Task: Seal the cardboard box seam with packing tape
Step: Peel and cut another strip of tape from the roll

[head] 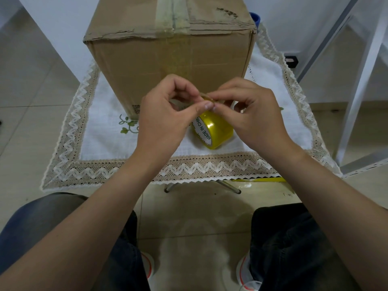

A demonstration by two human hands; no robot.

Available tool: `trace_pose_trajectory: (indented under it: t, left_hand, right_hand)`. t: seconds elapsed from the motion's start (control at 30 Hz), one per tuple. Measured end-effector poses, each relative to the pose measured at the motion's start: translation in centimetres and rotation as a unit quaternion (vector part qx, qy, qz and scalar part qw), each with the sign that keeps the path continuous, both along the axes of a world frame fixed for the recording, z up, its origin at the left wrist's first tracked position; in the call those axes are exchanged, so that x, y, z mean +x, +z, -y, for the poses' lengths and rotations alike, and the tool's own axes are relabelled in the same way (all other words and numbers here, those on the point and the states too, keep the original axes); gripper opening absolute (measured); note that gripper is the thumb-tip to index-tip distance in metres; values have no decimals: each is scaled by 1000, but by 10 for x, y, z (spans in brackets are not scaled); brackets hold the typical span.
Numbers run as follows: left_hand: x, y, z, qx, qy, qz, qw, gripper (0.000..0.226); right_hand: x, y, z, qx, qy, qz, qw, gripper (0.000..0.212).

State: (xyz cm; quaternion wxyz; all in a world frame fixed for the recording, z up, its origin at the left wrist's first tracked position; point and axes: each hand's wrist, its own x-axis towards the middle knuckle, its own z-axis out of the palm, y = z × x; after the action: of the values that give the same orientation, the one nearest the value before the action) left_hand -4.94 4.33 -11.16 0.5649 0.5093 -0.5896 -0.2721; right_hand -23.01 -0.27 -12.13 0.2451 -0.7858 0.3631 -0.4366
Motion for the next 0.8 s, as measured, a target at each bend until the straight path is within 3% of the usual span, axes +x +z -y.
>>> trace_pose_trajectory:
  t: [0.43,0.73,0.8]
  left_hand:
    - [4,-1,2,-4,10,77,997,10]
    - [3,8,-1,50,-18,23,998,7]
    - [1,12,-1,79,-20,-19,997,21]
  right_hand:
    - [1,2,-2,14,-7,0,1000,7]
    - [0,6,-5,13,-11,-10,1000,10]
    - [1,7,-6,28,-20,6,999,15]
